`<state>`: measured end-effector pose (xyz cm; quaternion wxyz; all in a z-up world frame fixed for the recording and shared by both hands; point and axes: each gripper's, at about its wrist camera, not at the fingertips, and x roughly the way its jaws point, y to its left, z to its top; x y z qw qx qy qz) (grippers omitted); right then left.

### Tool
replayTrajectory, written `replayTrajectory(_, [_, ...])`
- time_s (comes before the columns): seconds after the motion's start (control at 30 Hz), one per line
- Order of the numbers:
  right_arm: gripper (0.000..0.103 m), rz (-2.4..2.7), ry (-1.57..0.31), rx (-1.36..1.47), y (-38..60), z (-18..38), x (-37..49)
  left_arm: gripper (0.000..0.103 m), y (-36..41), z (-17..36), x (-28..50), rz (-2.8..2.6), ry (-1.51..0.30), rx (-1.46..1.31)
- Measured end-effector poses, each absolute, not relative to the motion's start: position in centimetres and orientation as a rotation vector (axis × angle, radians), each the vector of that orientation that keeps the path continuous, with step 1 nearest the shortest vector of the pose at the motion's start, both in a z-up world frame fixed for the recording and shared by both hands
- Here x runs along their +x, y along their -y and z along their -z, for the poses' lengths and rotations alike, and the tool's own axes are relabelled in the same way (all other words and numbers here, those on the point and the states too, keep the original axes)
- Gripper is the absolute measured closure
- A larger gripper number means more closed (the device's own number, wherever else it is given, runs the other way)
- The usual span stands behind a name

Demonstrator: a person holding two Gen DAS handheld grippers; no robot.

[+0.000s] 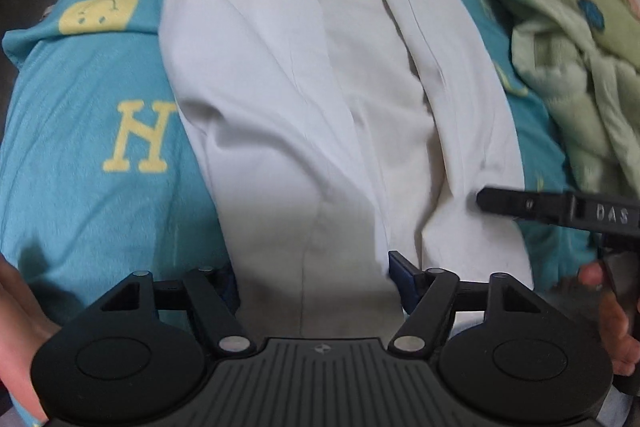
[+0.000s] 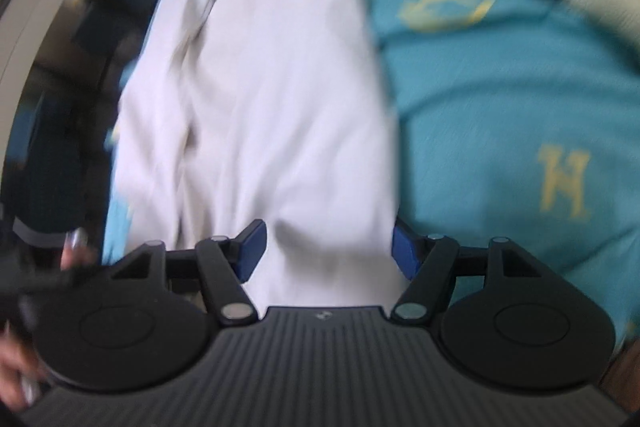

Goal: Fold clothes

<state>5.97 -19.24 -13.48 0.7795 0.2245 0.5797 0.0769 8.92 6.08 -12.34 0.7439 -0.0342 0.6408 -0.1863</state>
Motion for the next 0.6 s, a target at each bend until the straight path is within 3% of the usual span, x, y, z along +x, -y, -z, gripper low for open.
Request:
replayTrajectory(0.1, [0.035, -0.176, -1.289, 0.299, 16.4, 12.9, 4.4, 0.059, -5.4, 12.2, 8.0, 0.399, -1.420, 0.002])
replayTrajectory(0.17, [0.036, -0.225, -1.324, 0.169, 14.3, 12.6, 3.3, 0.080, -5.0, 12.1, 7.4, 0.403, -1.433, 0.036])
replayTrajectory(0.23, [0.054, -0.232, -1.304, 0.039, 12.8, 12.1, 2.0, 0.087, -4.7, 11.4, 6.6, 0.412, -1.414, 0.081])
replayTrajectory(0.3, [0.096, -0.203, -1.276, -0.029, 12.4, 11.7, 1.2, 0.091, -5.3, 10.3, 6.1, 0.418, -1.383, 0.052])
replayTrajectory(0.6, [0.098, -0.210, -1.014, 0.156, 15.9, 3.2, -0.9, 0.092, -11.2, 1.0, 2.9, 0.425, -1.146, -0.183])
